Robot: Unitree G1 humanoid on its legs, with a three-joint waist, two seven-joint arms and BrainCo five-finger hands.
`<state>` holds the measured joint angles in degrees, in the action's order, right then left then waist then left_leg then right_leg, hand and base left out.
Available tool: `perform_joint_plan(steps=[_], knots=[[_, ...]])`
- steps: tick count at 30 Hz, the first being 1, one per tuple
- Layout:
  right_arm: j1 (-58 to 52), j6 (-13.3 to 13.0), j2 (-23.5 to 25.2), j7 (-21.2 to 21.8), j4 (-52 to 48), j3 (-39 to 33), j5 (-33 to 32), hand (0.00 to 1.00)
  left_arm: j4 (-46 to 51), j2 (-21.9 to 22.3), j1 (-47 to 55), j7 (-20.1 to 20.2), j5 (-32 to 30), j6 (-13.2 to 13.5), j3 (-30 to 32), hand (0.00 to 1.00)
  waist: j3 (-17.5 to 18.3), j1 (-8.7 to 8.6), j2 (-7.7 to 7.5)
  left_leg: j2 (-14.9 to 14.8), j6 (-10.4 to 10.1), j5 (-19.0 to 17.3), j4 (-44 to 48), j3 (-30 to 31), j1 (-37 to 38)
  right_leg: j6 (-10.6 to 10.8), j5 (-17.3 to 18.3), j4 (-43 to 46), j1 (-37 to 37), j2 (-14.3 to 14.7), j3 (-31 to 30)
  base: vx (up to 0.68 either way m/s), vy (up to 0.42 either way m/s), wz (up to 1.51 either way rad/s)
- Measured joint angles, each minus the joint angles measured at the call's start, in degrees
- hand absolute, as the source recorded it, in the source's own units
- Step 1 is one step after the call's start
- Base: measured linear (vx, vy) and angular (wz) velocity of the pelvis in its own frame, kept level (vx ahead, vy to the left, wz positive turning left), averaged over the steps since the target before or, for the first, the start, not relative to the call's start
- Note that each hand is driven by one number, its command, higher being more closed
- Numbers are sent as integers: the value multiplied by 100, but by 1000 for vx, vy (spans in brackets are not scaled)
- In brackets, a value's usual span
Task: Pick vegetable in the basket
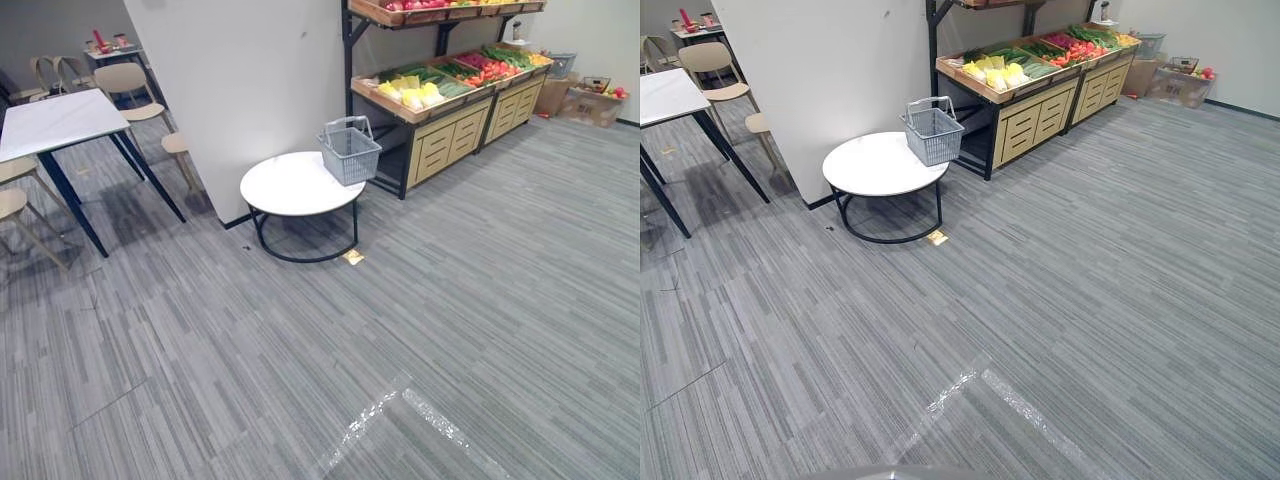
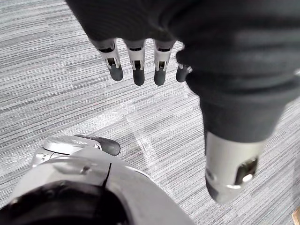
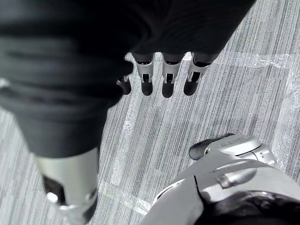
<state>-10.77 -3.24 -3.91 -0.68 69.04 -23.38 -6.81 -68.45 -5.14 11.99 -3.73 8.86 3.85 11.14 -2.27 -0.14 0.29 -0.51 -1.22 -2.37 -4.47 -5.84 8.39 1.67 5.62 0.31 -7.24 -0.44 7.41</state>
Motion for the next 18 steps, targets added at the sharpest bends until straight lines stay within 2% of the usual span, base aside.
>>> perform_joint_plan(steps=[5, 18], knots=[[117, 0, 9, 2, 75, -110, 0, 0, -49, 0, -66, 24, -2, 2, 43, 0, -119, 7, -8, -26, -78, -51, -42, -118, 126, 23, -14, -89, -113, 29, -30, 27, -26, -8], [155, -67, 32, 89, 71, -170, -230, 0, -108, 0, -94, 25, -30, 100, 42, 0, -145, 3, -5, -35, -77, -52, -51, -136, 126, 64, -40, -170, -141, 38, -24, 0, -1, 0]])
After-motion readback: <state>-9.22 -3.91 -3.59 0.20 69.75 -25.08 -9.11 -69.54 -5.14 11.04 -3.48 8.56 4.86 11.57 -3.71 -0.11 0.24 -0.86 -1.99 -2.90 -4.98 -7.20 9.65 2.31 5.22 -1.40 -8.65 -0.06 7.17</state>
